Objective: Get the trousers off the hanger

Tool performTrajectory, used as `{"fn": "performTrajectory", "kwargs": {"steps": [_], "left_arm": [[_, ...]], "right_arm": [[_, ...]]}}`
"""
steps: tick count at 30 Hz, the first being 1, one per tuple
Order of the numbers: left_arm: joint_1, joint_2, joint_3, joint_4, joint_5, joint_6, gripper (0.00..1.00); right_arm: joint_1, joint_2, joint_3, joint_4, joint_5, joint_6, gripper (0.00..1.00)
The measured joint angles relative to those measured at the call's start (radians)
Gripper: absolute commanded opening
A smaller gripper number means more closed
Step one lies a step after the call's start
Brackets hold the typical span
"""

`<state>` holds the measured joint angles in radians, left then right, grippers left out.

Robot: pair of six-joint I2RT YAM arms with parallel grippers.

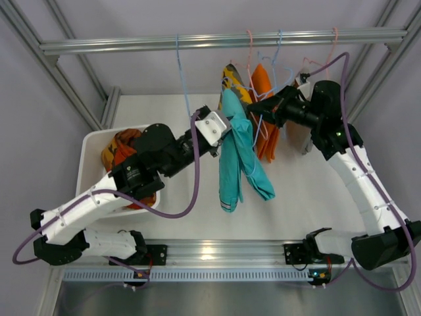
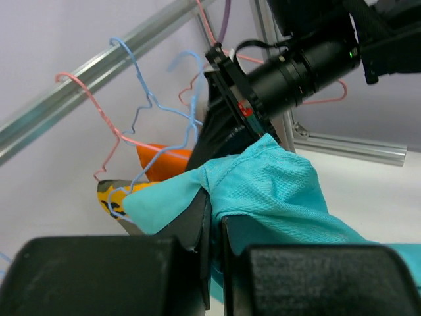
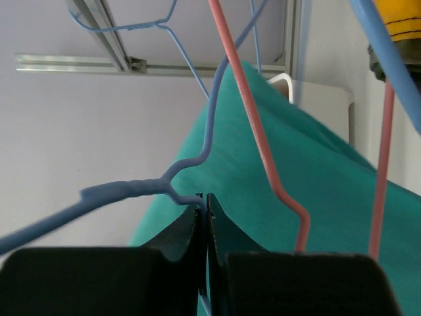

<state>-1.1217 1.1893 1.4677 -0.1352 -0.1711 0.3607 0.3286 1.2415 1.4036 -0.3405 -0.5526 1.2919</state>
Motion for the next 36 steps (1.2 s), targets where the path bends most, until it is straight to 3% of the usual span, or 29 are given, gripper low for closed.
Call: {"fn": "performTrajectory", "kwargs": {"steps": [7, 23, 29, 36], "left_arm": [[0.000, 0.000, 0.146, 0.010, -0.013, 0.065, 0.00], [0.028, 0.098, 0.504, 0.257, -0.069, 0.305, 0.00], [0.240, 0.060, 0.500, 0.288, -0.109, 0.310, 0.00], [0.558, -0.169, 0.304, 0.197, -0.141, 0.248, 0.00]], "right_arm": [[-0.004, -0.041, -0.043, 0.003, 0.004, -0.056, 0.00], [0.012, -0.126, -0.154, 0.031, -0.042, -0.195, 0.00], [0.018, -0.153, -0.160, 0.057, -0.069, -0.227, 0.00], [0.025, -0.174, -0.160, 0.101, -0.096, -0.261, 0.00]]}}
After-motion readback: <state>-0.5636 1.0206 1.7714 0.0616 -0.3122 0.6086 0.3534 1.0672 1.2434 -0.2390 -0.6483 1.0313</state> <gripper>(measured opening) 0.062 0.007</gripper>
